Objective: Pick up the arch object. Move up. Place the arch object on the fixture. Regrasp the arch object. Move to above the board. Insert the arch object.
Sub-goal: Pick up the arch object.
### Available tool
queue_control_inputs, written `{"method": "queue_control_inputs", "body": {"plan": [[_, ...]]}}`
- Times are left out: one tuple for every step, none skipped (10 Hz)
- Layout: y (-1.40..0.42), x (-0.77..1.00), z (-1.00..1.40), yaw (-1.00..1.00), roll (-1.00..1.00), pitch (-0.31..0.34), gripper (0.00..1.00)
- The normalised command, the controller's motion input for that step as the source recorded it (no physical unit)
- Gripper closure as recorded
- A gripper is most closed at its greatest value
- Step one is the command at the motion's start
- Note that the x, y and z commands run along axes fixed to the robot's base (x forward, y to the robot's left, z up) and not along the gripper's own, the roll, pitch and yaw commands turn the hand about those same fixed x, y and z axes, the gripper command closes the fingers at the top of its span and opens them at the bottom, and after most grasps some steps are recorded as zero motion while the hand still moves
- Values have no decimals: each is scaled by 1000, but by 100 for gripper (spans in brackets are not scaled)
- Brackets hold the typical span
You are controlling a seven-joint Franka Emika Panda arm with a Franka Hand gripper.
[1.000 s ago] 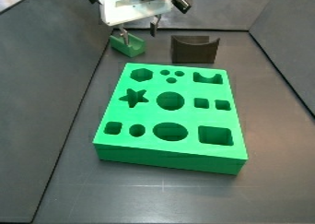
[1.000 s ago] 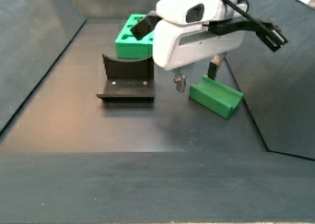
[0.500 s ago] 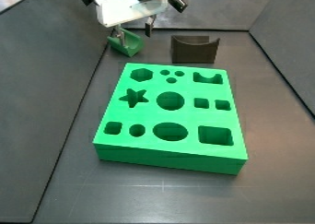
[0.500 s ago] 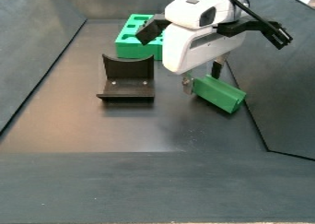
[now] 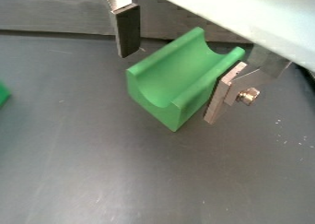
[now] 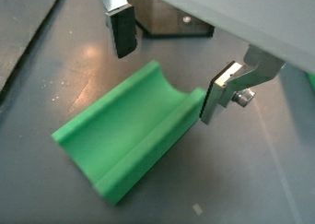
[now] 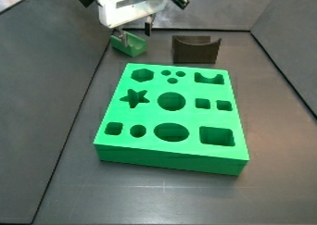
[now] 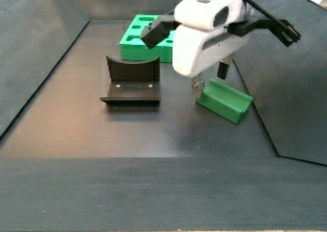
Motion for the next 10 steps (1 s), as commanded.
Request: {"method": "queue_control_inputs", "body": {"plan": [[0, 0, -97, 231, 0, -10, 0], [0, -17, -360, 200, 0, -84, 0], [0, 0, -366, 191, 36, -40, 0], [0, 0, -449, 180, 61, -47, 0], [17, 37, -360, 9, 11, 0, 0], [114, 3, -249, -100, -9, 0, 0], [157, 3, -289, -306, -64, 0, 0], [106, 0, -283, -337, -86, 0, 0], [106, 0, -317, -306, -70, 0, 0], [103, 0, -354, -286, -71, -26, 0]]}}
